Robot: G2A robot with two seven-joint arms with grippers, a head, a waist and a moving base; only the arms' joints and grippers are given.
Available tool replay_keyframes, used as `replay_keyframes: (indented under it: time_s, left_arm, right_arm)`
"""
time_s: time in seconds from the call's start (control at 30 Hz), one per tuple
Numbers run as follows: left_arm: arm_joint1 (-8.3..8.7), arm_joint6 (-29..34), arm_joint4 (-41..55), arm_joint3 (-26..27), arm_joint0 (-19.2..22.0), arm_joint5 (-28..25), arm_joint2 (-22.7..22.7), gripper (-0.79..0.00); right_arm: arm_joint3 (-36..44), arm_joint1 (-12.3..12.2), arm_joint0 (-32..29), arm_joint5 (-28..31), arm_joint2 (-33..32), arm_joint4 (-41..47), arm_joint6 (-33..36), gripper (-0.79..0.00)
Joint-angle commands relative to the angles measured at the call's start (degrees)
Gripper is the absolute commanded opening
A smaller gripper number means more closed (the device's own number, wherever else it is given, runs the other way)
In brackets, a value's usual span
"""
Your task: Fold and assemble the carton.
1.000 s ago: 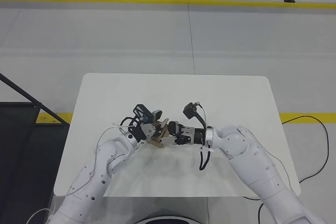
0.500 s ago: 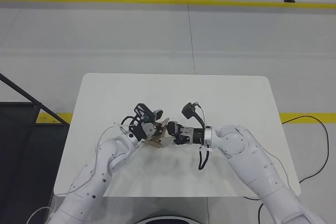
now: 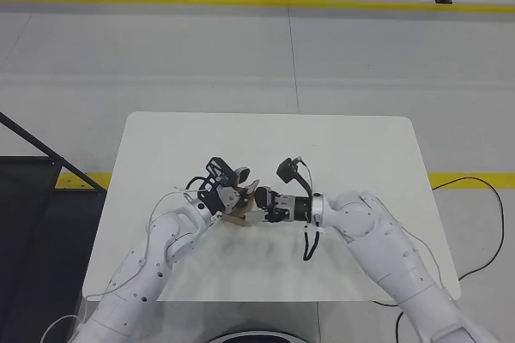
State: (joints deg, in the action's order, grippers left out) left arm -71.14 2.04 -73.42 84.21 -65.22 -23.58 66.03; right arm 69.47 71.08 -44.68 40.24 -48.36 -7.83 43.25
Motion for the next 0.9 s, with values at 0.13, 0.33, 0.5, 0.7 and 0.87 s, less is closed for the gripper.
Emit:
replay_keyframes:
  time_s: [0.13, 0.33, 0.5, 0.7, 0.87]
  left_arm:
    - [0.01, -0.08, 0.21, -0.16, -0.12, -0.07, 0.13, -0.422]
    - [0.01, -0.22, 0.27, 0.0, -0.38, -0.06, 0.14, -0.419]
    - [0.04, -1.08, 0.38, 0.76, -0.86, 0.18, 0.45, -0.422]
    - [0.33, -2.71, 1.09, 2.47, -2.34, 1.04, 2.44, -0.416]
    - [0.85, -3.48, 2.76, 3.53, -4.35, 2.22, 6.14, -0.416]
  right_arm:
    - [1.06, -0.05, -0.41, -0.02, 0.09, -1.09, 0.03, 0.0]
    - [1.6, -0.05, -0.53, 0.31, 0.32, -1.58, 0.57, 0.0]
    - [2.17, -0.12, -0.83, 0.88, 0.19, -2.3, 0.15, 0.0]
    - [2.73, -0.25, -1.13, 0.73, -0.12, -2.75, -0.06, 0.0]
    - [2.88, -0.28, -1.17, 0.62, -0.21, -2.77, -0.02, 0.0]
